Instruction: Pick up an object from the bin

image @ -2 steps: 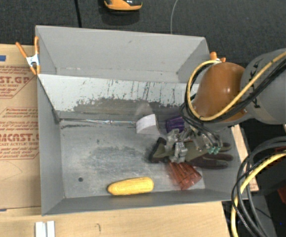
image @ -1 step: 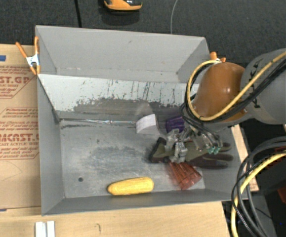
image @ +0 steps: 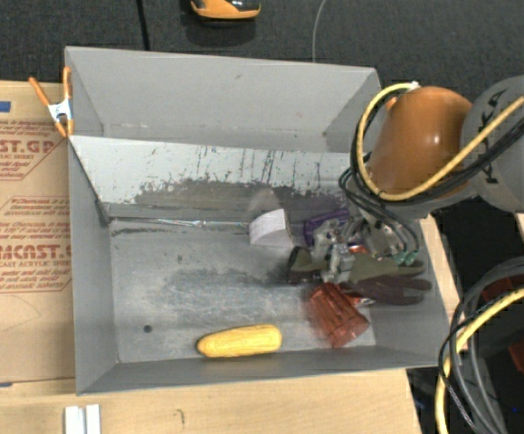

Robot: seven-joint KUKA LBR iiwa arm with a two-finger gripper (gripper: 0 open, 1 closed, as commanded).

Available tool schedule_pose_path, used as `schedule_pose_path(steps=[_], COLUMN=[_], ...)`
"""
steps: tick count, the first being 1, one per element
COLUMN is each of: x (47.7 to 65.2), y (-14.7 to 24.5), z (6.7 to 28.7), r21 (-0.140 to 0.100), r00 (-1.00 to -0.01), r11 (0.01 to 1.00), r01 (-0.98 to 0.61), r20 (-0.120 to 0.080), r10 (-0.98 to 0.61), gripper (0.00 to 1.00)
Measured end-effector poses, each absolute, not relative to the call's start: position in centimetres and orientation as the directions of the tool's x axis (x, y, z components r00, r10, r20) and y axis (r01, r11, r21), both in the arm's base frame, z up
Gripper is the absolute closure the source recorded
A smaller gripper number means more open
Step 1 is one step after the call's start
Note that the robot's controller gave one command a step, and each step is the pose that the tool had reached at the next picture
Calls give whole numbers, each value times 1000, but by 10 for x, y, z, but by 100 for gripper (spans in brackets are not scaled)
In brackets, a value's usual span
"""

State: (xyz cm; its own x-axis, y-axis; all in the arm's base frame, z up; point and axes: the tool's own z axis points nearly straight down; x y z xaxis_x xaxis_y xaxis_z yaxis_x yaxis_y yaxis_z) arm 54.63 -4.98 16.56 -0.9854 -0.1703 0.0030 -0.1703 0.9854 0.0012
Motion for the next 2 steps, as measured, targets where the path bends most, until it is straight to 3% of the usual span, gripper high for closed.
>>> schedule_pose_path(steps=[1,2], x=[551,545], y=[-52,-55], z=[187,209], r21=[-1,2], r00=[-987,-989], r11=[987,989], r01=[-161,-146], r20=[-8,2], r10=[-161,-146], gripper=[100,100])
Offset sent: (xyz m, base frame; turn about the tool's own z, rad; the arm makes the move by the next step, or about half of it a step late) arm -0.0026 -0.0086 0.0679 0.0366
